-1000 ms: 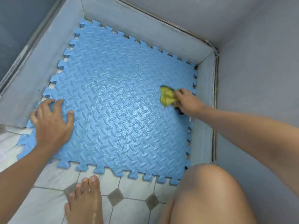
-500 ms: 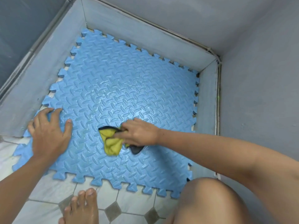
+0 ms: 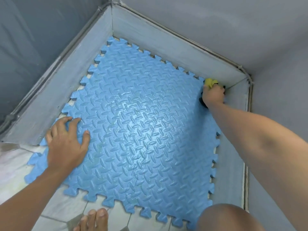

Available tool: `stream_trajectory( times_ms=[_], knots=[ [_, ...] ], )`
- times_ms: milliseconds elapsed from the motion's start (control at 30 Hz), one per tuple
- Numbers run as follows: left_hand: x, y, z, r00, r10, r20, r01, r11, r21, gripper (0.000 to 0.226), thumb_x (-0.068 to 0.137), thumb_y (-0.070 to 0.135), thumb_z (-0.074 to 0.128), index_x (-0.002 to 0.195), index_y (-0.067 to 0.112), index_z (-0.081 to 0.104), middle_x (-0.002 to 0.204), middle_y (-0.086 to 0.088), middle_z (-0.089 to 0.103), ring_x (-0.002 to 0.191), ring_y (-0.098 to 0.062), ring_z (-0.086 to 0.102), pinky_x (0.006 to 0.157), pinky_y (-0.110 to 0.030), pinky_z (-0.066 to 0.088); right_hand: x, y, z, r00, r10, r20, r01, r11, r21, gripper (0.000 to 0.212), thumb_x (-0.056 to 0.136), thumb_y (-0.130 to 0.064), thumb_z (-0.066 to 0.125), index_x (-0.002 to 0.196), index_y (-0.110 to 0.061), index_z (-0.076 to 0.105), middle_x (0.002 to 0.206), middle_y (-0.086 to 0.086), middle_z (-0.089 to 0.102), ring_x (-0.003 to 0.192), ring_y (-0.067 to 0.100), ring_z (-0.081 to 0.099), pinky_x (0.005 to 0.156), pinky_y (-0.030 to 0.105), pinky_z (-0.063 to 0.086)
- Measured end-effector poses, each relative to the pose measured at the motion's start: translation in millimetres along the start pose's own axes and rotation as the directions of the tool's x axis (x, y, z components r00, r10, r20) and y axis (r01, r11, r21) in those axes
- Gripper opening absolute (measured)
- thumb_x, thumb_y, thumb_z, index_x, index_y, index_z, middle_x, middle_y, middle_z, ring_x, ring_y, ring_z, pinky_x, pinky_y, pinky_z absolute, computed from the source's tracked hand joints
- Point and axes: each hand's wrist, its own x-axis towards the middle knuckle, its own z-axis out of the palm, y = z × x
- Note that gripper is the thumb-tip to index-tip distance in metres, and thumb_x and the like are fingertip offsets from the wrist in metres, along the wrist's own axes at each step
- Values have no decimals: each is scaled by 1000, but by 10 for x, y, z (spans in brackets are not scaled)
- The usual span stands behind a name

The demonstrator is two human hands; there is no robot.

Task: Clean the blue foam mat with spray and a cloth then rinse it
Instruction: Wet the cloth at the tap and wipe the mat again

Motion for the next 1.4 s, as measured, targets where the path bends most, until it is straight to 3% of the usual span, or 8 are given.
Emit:
stream_trajectory(
  times_ms=[200, 467, 567, 733, 833, 1133, 1267, 1400],
  knots=[
    [-5, -14, -1, 1000, 0, 11, 0, 1000, 16, 53, 93, 43, 47, 135, 12, 57, 138, -14, 49, 130, -38, 48, 106, -57, 35, -1135, -1460, 608, 885, -464, 21, 458, 879, 131, 42, 95, -41, 51, 128, -15, 59, 129, 19, 50, 108, 40, 55, 88, 43, 50],
    [-7, -26, 5, 999, 11, -41, -11, 1000, 4, 52, 91, 40, 51, 131, 10, 61, 134, -16, 52, 124, -40, 50, 101, -58, 38, -2824, -1837, 817, 316, -926, 205, 909, 357, 213, 41, 92, -34, 63, 131, -20, 62, 102, 13, 57, 89, 35, 57, 72, 41, 46],
    [-13, -32, -17, 999, 21, -32, -20, 1000, 7, 51, 92, 40, 51, 133, 10, 61, 135, -15, 52, 125, -39, 50, 104, -57, 37, -2289, -1493, 665, 416, -884, 215, 883, 449, 139, 39, 94, -36, 57, 131, -28, 59, 99, 10, 56, 82, 36, 61, 68, 41, 49],
    [-14, -26, -12, 1000, 22, -16, -21, 1000, 19, 50, 93, 38, 53, 134, 12, 60, 136, -12, 50, 127, -34, 49, 106, -55, 36, -734, -613, 220, 886, -453, 101, 463, 875, -140, 40, 99, -40, 46, 132, -18, 53, 118, 24, 52, 102, 46, 57, 86, 49, 48],
    [-14, -21, 2, 1000, 16, -18, -15, 999, 41, 50, 92, 38, 52, 134, 11, 60, 136, -13, 51, 127, -35, 50, 106, -56, 37, -222, -362, 102, 973, -226, 49, 231, 952, -203, 43, 98, -36, 39, 125, -5, 51, 123, 32, 54, 113, 47, 51, 96, 54, 46],
    [0, -43, 7, 1000, 5, 0, -5, 999, 35, 46, 93, 36, 59, 133, 14, 61, 136, -10, 51, 128, -32, 51, 108, -54, 37, -700, -2665, 813, 951, -295, 96, 297, 955, -5, 48, 103, -26, 42, 141, 3, 41, 145, 22, 40, 128, 35, 50, 102, 38, 42],
    [-2, -65, 8, 1000, 17, -10, -17, 1000, 13, 46, 93, 36, 62, 134, 15, 60, 137, -7, 51, 130, -29, 50, 108, -53, 37, -1373, -3358, 1019, 770, -616, 165, 622, 783, 22, 41, 100, -24, 44, 133, -1, 48, 139, 20, 43, 113, 39, 58, 87, 43, 47],
    [2, -64, 7, 1000, 5, -11, -5, 1000, 10, 47, 92, 38, 59, 132, 14, 63, 135, -8, 52, 128, -29, 51, 108, -53, 37, -1775, -3167, 1064, 616, -774, 146, 782, 623, 7, 43, 101, -34, 46, 130, -3, 52, 128, 19, 49, 100, 40, 60, 71, 44, 46]
  ],
)
